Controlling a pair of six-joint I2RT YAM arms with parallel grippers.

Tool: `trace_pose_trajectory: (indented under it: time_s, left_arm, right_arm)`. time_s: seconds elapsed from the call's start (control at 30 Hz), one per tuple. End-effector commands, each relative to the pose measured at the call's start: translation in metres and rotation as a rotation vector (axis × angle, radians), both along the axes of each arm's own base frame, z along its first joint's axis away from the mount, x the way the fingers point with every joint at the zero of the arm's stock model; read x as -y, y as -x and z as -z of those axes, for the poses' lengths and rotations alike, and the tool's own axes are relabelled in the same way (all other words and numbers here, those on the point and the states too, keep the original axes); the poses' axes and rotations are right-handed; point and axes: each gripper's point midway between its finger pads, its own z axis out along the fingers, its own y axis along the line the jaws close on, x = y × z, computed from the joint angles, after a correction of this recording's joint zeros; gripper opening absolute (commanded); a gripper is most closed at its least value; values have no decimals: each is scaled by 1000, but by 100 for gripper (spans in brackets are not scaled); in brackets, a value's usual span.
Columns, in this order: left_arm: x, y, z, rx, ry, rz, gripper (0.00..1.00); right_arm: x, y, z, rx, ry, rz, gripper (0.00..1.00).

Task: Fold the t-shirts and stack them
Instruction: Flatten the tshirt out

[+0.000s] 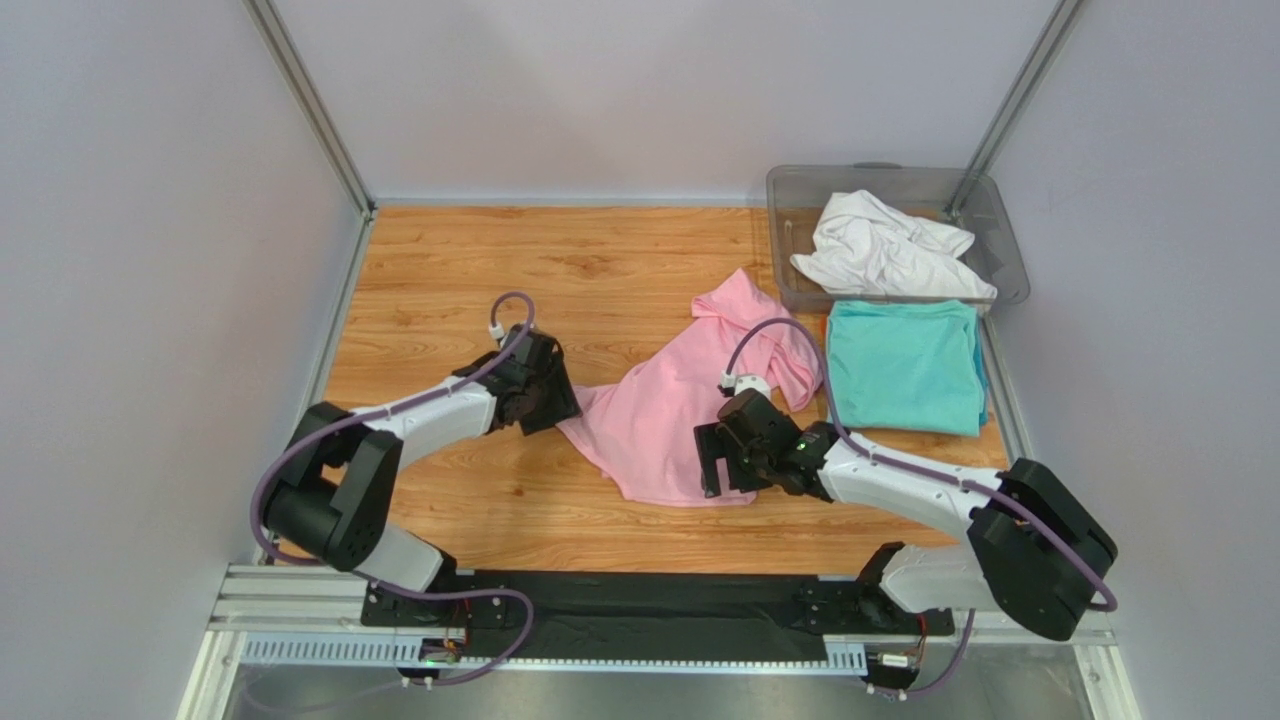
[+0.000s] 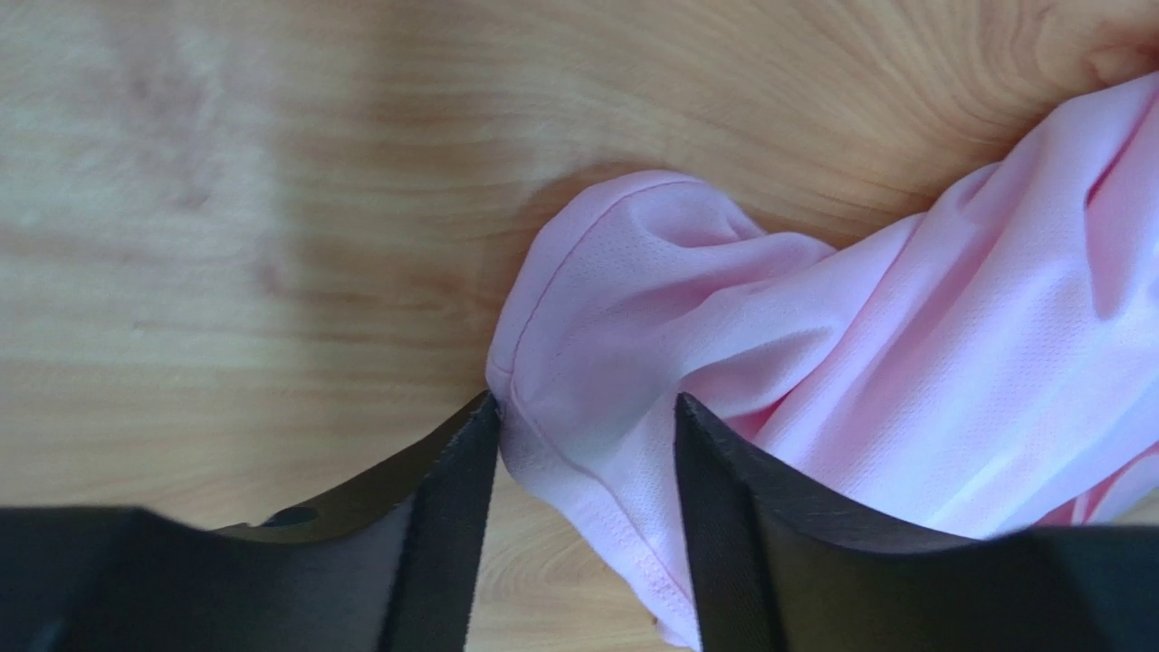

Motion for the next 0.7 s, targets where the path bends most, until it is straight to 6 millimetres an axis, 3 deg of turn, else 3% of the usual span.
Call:
trace_pose_trajectory:
  time_s: [0.0, 0.13, 0.2, 0.37, 0.57, 0.67]
  left_arm:
    - [17, -14, -3, 12, 37, 70, 56]
    - [20, -19, 6, -35, 11, 87, 34]
    - [21, -18, 10, -45, 15, 95, 0]
    - [12, -9, 14, -70, -16, 72, 0]
    - [-9, 1, 3, -30, -78, 33, 0]
    - [-14, 4, -4, -2, -81, 32, 0]
  right_arm:
    - [-4, -10, -4, 35, -2, 33, 91]
    - [7, -11, -4, 45, 32, 88, 89]
    - [15, -10, -7, 53, 49, 117, 86]
    - [29, -7, -7, 66, 71, 163, 76]
    - [44, -4, -7, 71, 86, 213, 68]
    - [37, -2, -2, 51, 47, 197, 60]
